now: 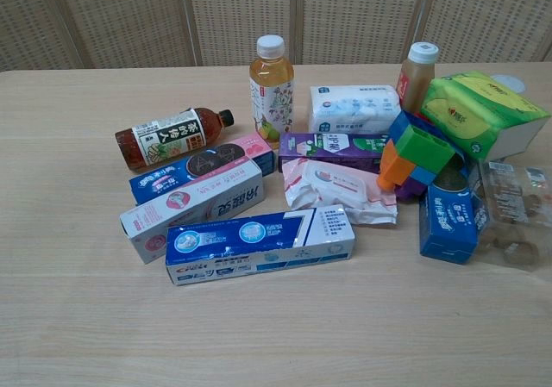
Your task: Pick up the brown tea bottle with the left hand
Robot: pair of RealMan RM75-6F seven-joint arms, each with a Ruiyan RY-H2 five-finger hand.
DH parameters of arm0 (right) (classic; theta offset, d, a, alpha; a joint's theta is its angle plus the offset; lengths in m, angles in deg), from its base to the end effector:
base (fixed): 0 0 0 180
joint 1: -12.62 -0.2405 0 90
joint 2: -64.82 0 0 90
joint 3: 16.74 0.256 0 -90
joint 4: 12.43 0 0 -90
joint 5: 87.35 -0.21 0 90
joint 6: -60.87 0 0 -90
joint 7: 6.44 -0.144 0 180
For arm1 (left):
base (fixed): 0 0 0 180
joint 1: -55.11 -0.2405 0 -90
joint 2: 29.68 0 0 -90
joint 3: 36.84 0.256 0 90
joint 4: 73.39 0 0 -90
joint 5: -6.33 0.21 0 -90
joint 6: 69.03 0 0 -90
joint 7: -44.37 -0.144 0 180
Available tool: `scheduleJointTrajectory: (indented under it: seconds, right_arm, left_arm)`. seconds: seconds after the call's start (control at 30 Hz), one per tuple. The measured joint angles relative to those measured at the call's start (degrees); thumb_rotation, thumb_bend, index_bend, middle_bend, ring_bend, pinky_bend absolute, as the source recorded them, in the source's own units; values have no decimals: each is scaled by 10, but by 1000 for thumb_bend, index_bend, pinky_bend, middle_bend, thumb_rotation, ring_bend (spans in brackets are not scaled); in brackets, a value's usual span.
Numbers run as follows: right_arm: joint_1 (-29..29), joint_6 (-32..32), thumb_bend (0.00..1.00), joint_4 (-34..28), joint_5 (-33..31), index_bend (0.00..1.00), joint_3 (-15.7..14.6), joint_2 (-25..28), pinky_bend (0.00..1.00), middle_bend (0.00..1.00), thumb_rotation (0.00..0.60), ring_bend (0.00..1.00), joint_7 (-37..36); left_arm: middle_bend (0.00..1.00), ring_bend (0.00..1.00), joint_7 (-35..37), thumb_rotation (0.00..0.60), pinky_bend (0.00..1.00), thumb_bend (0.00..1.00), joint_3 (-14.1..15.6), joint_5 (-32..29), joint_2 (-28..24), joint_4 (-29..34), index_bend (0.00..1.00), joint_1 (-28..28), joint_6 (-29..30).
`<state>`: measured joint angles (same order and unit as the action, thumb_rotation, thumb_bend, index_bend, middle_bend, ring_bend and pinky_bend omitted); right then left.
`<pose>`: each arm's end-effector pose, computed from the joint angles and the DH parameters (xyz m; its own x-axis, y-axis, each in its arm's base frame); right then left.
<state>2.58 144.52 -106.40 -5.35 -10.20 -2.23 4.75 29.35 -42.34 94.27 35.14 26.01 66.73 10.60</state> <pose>-0.2872 -0.2201 0.1494 0.4843 0.0640 0.8726 -0.8734 -0.0239 0.4865 -0.2556 0.2193 0.1370 0.5145 -0.0155 0.8573 0.8426 -0.1762 -0.5089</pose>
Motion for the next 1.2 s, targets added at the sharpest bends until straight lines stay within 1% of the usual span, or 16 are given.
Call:
scheduleJointTrajectory:
  seconds: [0.2,0.43,0.63,0.8,0.93,1.2]
  right_arm:
    - [2,-1,31,-3,1,0,-1,-1,0,0,312,0,-3]
    - [8,4,30,-2,0,0,-1,-1,0,0,316,0,-10]
    - [5,-6,30,2,-4,0,-1,-5,0,0,317,0,-13]
    - [1,-16,29,7,-5,0,-1,-9,0,0,312,0,-17]
    - [2,-19,30,8,-5,0,-3,-9,0,0,310,0,-20]
    - [12,-13,31,2,-11,0,-5,0,0,0,312,0,-24]
  left_arm:
    - [0,0,3,600,0,378,5,-4,8,-5,32,4,-4]
    - [0,0,3,600,0,378,1,-16,10,-4,26,9,-5]
    - [0,0,-3,600,0,374,-14,-56,18,-6,1,25,-31]
    - [0,0,-13,600,0,370,-36,-130,33,-11,0,58,-89]
    - [0,0,-32,600,0,370,-58,-199,60,-29,0,97,-137]
    - [0,0,-73,600,0,354,-100,-331,160,-121,0,192,-224]
